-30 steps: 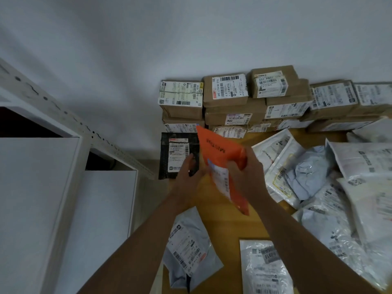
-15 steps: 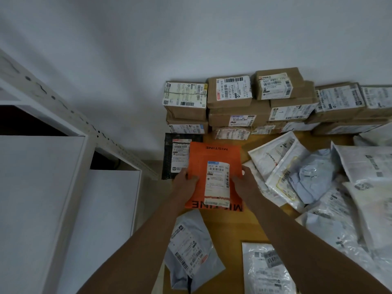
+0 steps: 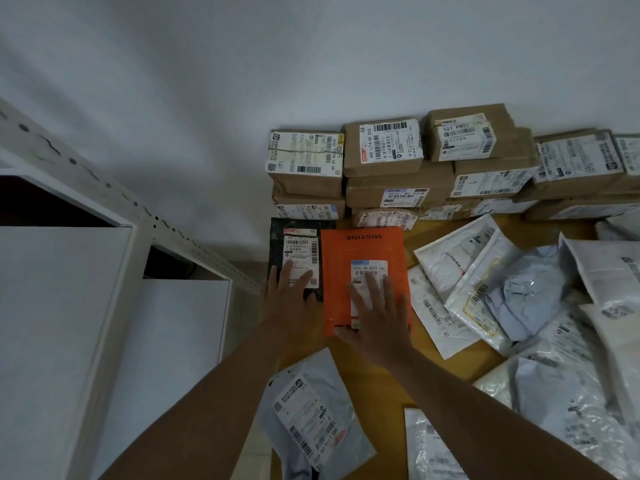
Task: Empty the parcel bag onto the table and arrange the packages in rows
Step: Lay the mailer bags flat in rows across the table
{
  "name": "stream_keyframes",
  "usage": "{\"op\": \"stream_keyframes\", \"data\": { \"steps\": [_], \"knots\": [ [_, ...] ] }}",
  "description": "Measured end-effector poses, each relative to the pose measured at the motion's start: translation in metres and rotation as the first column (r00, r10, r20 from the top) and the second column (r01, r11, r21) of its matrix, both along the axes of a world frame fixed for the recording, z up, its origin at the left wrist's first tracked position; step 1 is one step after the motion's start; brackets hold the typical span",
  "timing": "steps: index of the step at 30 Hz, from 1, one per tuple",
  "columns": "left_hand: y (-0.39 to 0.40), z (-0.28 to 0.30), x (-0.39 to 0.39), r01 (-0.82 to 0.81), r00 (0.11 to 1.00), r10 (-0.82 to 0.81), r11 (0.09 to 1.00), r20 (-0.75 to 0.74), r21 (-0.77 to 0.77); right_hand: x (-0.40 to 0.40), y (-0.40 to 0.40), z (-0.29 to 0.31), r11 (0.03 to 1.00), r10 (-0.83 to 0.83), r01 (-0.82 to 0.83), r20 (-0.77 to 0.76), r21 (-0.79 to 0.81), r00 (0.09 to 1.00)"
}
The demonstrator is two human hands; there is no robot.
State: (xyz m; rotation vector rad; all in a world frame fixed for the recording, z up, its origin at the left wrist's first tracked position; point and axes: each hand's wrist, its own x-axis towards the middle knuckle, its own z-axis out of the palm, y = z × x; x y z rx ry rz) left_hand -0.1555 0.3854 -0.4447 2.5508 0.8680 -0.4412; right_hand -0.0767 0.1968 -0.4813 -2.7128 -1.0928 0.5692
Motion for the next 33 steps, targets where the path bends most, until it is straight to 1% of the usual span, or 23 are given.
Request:
{"op": "stream_keyframes", "data": {
  "steps": [2,4,6,9,13,15,18,22,24,27,30,33],
  "knots": [
    [0.0,-0.005,0.001,-0.008,1.0,0.008,1.0,-0.005,-0.022,-0.001,0.002,-0.007,0.999,0.005,-0.005,-0.009,-0.04,1.0],
    [-0.001,-0.008,0.001,-0.033,0.999,0.033,0.998,0.012,-0.048,-0.001,0.007,-0.006,0.999,-0.011,0.011,-0.008,-0.042,1.0],
    [-0.002,-0.009,0.002,-0.038,0.999,0.039,0.998,0.024,-0.054,-0.002,0.013,-0.005,0.998,-0.025,0.022,-0.047,-0.066,0.999],
    [0.0,-0.01,0.002,-0.045,0.999,0.046,0.997,0.014,-0.065,-0.003,0.017,-0.003,0.997,-0.04,0.035,-0.058,-0.072,0.998],
    [0.003,-0.012,0.006,-0.049,0.998,0.046,0.995,-0.042,-0.089,0.0,0.011,0.001,0.989,0.021,-0.033,-0.08,-0.147,0.997],
    [0.005,-0.017,0.008,-0.073,0.997,0.073,0.995,-0.009,-0.07,-0.002,0.004,0.0,0.988,0.027,-0.032,-0.039,-0.151,0.999],
    [0.007,-0.024,0.007,-0.095,0.994,0.097,0.995,0.054,-0.035,-0.01,-0.014,-0.003,0.993,-0.012,0.015,0.025,-0.113,1.0],
    [0.008,-0.031,-0.006,-0.1,0.985,0.111,0.991,0.131,-0.089,-0.018,-0.027,-0.005,0.992,-0.031,0.038,0.061,-0.119,0.998],
    [0.011,-0.034,-0.012,-0.063,0.985,0.076,0.994,0.155,-0.091,-0.018,-0.024,-0.006,0.994,-0.017,0.022,0.055,-0.105,0.998],
    [0.01,-0.04,-0.017,-0.021,0.989,0.035,0.996,0.146,-0.092,-0.018,-0.01,-0.006,0.995,0.01,-0.008,0.014,-0.097,1.0],
    [0.005,-0.041,-0.017,-0.003,0.984,0.015,0.998,0.177,-0.069,-0.016,0.007,-0.001,0.995,-0.001,0.001,0.0,-0.104,1.0],
    [0.002,-0.039,-0.015,-0.005,0.987,0.015,0.998,0.162,-0.059,-0.013,0.017,-0.002,0.992,0.021,-0.023,-0.017,-0.127,1.0]
  ]
}}
